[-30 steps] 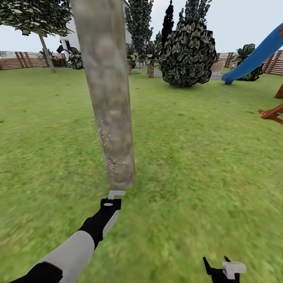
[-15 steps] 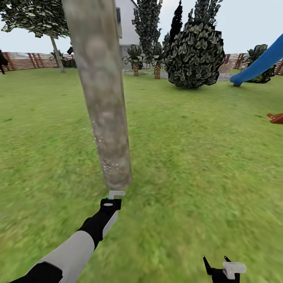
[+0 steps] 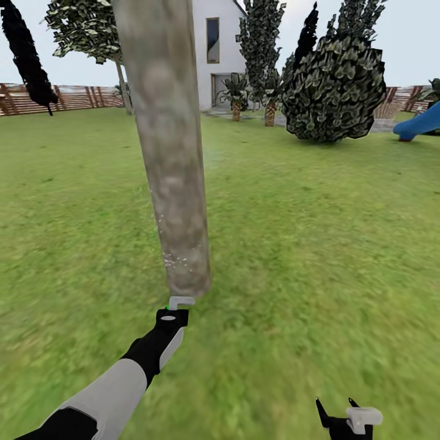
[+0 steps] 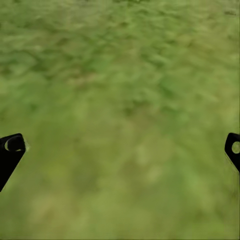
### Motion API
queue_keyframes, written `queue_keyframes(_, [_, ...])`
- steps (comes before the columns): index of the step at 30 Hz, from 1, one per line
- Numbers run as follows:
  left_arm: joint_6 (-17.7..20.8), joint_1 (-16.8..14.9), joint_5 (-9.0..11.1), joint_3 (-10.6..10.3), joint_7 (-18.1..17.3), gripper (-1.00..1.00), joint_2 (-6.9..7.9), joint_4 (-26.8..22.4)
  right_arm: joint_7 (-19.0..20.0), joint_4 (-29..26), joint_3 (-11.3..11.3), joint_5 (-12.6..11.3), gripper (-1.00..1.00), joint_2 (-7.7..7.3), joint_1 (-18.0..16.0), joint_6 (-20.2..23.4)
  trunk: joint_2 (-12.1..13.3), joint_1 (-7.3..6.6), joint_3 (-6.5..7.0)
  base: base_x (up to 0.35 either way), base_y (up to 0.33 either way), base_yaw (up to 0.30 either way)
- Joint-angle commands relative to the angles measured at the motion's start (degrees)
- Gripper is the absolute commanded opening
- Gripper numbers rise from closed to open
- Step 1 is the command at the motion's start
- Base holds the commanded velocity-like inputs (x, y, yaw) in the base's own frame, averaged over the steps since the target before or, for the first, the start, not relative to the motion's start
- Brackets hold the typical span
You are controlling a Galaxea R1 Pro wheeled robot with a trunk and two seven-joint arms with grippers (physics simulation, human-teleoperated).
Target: In the garden, pick up the pesticide atomizer on the floor and spray pesticide onto both trees until each tree trunk is fully covered.
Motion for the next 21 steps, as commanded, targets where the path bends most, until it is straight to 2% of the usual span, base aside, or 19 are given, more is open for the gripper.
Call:
queue_keyframes(1, [0.01, -0.01, -0.04, 0.0, 0.0, -1.0, -0.01, 0.0, 0.0, 0.0, 0.0, 0.0, 1.0, 0.01, 0.0, 0.0, 0.0, 0.0, 0.04, 0.096, -0.276, 0.247])
queue_keyframes(16, [-0.02, 0.03, 0.14, 0.0, 0.0, -1.0, -0.09, 0.0, 0.0, 0.06, -0.02, 0.03, 1.0, 0.02, 0.0, 0.0, 0.0, 0.0, 0.68, 0.027, -0.275, 0.246])
queue_keyframes(21, [-0.04, 0.03, 0.14, 0.0, 0.0, -1.0, -0.09, 0.0, 0.0, 0.07, 0.03, 0.08, 1.0, 0.05, 0.0, 0.0, 0.0, 0.0, 0.73, 0.0, -0.275, 0.073])
